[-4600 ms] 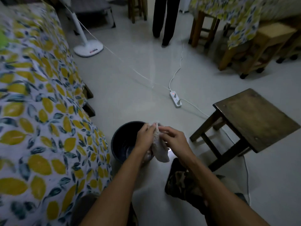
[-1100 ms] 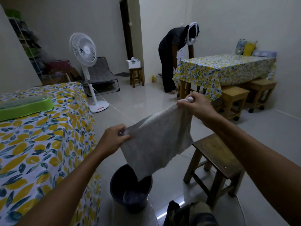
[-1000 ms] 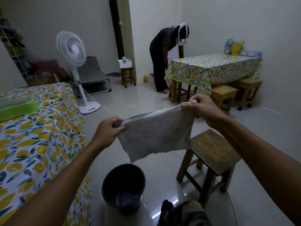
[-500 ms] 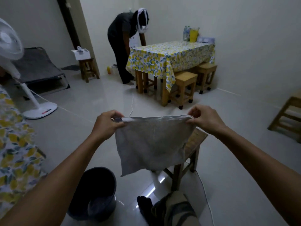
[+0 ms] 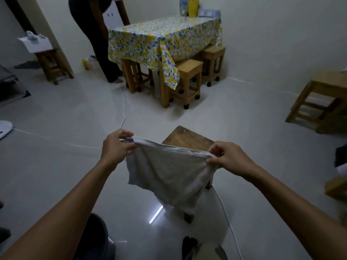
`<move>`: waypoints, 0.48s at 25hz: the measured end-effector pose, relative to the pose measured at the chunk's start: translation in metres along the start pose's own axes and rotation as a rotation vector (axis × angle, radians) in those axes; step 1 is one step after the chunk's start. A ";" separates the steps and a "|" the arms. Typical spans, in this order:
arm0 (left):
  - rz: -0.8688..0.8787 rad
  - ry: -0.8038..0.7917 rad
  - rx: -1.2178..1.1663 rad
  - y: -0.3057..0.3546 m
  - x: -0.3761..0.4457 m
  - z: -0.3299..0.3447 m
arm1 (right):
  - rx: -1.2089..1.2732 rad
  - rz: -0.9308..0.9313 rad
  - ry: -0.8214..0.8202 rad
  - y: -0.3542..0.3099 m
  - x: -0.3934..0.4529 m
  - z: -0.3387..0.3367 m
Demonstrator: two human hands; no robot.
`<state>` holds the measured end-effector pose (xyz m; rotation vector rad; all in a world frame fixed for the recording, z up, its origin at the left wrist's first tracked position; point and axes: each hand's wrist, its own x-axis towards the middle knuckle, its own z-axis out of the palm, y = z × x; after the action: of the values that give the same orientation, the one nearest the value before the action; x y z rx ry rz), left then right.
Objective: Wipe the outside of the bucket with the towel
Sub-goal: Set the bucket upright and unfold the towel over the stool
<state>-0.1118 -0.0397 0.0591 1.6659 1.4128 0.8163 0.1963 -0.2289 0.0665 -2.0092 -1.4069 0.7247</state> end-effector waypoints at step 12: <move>0.008 -0.223 0.082 -0.027 0.203 0.208 | 0.245 0.477 0.192 0.146 0.145 0.015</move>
<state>0.0894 0.1292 -0.0681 1.7665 1.2999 0.5634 0.3221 -0.1302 -0.0641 -2.1646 -0.6943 0.8289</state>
